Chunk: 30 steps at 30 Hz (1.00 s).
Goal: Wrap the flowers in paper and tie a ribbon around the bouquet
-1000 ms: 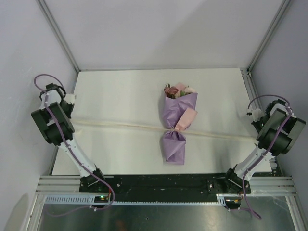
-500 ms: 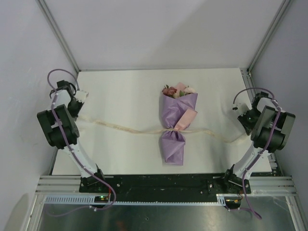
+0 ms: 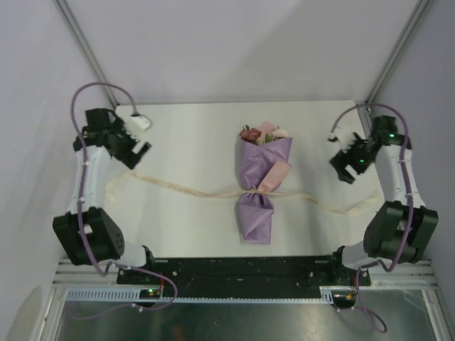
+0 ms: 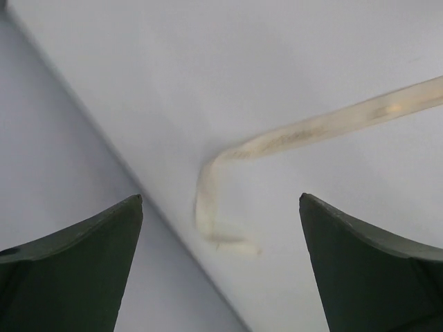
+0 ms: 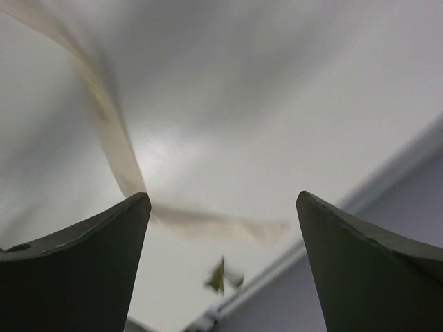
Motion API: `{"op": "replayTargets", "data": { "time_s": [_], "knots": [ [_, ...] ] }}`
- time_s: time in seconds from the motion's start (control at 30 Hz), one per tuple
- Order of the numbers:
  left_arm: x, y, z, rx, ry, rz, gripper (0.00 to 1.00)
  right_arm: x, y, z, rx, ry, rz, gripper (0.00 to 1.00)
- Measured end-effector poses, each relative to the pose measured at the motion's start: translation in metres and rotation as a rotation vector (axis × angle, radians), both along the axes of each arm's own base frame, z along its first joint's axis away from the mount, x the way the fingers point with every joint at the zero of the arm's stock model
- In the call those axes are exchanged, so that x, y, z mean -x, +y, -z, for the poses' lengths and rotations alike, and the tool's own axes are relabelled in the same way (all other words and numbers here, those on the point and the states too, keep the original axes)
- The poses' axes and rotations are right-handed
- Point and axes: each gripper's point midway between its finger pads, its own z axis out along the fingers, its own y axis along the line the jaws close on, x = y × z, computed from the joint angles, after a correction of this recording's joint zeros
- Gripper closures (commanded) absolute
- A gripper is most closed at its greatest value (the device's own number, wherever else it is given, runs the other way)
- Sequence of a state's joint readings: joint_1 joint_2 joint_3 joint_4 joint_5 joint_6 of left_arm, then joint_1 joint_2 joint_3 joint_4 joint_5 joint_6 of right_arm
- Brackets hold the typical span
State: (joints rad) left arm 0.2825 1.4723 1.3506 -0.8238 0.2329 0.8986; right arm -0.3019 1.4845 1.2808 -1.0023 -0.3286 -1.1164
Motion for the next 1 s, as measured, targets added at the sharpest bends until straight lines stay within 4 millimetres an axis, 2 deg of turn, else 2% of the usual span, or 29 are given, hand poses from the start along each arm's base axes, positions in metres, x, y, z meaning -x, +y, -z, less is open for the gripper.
{"op": "replayTargets", "data": {
  "time_s": [0.07, 0.13, 0.2, 0.23, 0.27, 0.37, 0.47, 0.6, 0.7, 0.87, 1.0],
  "knots": [
    [0.0, -0.049, -0.007, 0.032, -0.038, 0.149, 0.0, -0.01, 0.046, -0.009, -0.045, -0.053, -0.12, 0.05],
    [0.007, -0.104, 0.003, 0.091, -0.022, 0.308, 0.0, -0.014, 0.09, -0.003, -0.085, -0.067, -0.232, 0.05],
    [0.017, -0.149, 0.021, 0.146, 0.026, 0.433, 0.0, -0.011, 0.137, 0.017, -0.121, -0.041, -0.352, 0.07],
    [0.027, -0.176, 0.035, 0.184, 0.065, 0.499, 0.01, -0.007, 0.156, 0.028, -0.133, -0.018, -0.403, 0.08],
    [0.034, -0.193, 0.043, 0.21, 0.093, 0.536, 0.0, -0.003, 0.172, 0.039, -0.14, 0.004, -0.449, 0.11],
    [0.059, -0.239, 0.064, 0.286, 0.162, 0.617, 0.0, 0.008, 0.201, 0.07, -0.144, 0.066, -0.536, 0.15],
    [0.069, -0.26, 0.073, 0.345, 0.183, 0.616, 0.0, 0.012, 0.216, 0.091, -0.13, 0.097, -0.583, 0.21],
    [0.062, -0.27, 0.076, 0.397, 0.162, 0.576, 0.0, 0.015, 0.224, 0.111, -0.101, 0.12, -0.622, 0.29],
    [0.059, -0.275, 0.081, 0.406, 0.148, 0.575, 0.0, 0.02, 0.224, 0.123, -0.077, 0.143, -0.643, 0.28],
    [0.057, -0.285, 0.088, 0.425, 0.151, 0.565, 0.01, 0.022, 0.219, 0.124, -0.087, 0.149, -0.634, 0.23],
    [0.055, -0.288, 0.089, 0.451, 0.139, 0.539, 0.01, 0.022, 0.202, 0.108, -0.138, 0.12, -0.548, 0.17]
  ]
}}
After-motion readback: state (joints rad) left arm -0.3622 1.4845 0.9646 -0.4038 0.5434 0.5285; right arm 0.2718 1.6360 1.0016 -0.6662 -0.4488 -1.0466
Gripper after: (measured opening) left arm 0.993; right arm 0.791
